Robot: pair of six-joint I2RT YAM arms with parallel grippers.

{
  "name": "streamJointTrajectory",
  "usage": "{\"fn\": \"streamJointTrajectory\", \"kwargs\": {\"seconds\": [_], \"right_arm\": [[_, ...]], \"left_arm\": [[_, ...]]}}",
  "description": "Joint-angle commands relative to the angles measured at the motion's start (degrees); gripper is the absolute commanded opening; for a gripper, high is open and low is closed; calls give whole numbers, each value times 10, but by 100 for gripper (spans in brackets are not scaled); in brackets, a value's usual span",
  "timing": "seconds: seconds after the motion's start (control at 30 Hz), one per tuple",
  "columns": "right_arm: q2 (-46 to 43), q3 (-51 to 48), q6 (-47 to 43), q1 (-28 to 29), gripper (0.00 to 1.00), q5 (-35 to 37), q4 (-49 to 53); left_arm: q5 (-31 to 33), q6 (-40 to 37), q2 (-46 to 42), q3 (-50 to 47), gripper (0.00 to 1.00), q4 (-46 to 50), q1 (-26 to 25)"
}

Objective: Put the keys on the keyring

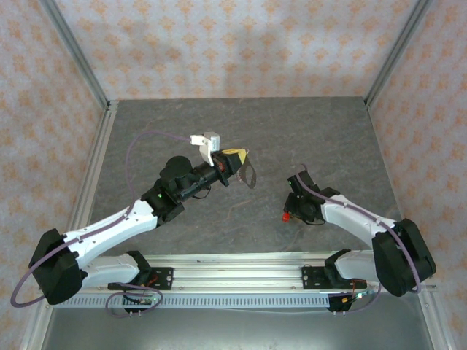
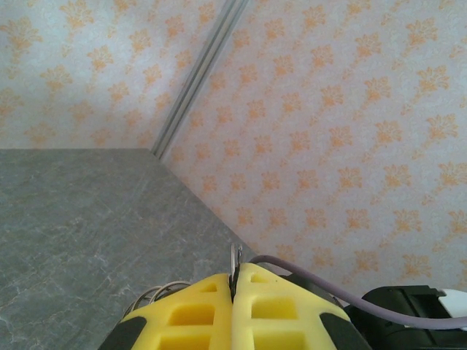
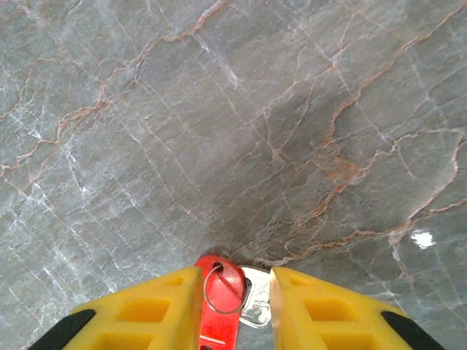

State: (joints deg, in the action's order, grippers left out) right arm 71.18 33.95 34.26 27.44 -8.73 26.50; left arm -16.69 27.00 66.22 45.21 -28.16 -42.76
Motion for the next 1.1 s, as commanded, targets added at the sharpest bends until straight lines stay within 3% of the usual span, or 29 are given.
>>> {"fn": "streamJointTrajectory", "kwargs": {"seconds": [0.0, 0.63, 1.07], "right_arm": [[-3, 20, -32, 10, 29, 36, 43], [63, 58, -71, 47, 29, 57, 57], [82, 60, -75, 47, 19, 71, 53]], "left_arm": [[-11, 6, 4, 19, 0, -41, 2], [-10, 5, 1, 18, 0, -39, 2], [-8, 4, -2, 17, 0, -37, 2]]}}
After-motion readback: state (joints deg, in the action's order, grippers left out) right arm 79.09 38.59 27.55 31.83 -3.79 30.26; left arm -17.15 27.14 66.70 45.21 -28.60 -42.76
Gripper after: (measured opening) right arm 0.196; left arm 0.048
